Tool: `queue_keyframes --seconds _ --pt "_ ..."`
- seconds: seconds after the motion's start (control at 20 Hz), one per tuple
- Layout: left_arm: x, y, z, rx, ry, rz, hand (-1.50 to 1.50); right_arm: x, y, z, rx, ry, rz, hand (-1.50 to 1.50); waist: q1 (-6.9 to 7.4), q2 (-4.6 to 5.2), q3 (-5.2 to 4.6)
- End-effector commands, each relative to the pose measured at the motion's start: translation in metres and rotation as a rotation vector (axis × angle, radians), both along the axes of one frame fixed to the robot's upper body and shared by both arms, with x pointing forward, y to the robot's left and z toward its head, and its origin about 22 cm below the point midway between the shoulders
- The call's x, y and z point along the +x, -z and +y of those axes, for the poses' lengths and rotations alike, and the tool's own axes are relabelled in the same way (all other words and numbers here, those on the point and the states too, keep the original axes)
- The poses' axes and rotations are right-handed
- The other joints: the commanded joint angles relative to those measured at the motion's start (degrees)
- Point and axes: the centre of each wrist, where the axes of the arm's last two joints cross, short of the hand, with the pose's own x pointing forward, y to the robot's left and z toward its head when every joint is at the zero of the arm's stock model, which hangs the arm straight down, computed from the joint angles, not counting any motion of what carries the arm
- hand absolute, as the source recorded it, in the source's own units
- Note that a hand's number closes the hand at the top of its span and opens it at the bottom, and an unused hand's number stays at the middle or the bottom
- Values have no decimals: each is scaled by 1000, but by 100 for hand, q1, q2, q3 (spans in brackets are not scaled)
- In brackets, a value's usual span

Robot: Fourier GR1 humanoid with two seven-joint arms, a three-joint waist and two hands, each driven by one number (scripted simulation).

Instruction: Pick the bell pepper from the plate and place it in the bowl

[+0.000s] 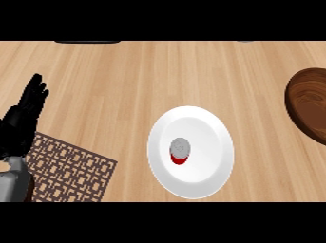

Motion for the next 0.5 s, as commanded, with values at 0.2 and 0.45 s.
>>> queue_keyframes --seconds 0.2,0.45 --pt "-5 -5 -10 0 -2 -6 0 -21 29 -24 142 -94 -113 -150 8 -15 3" --pt "-6 5 7 0 -33 3 0 -32 11 -34 111 -50 -532 -150 -155 -65 9"
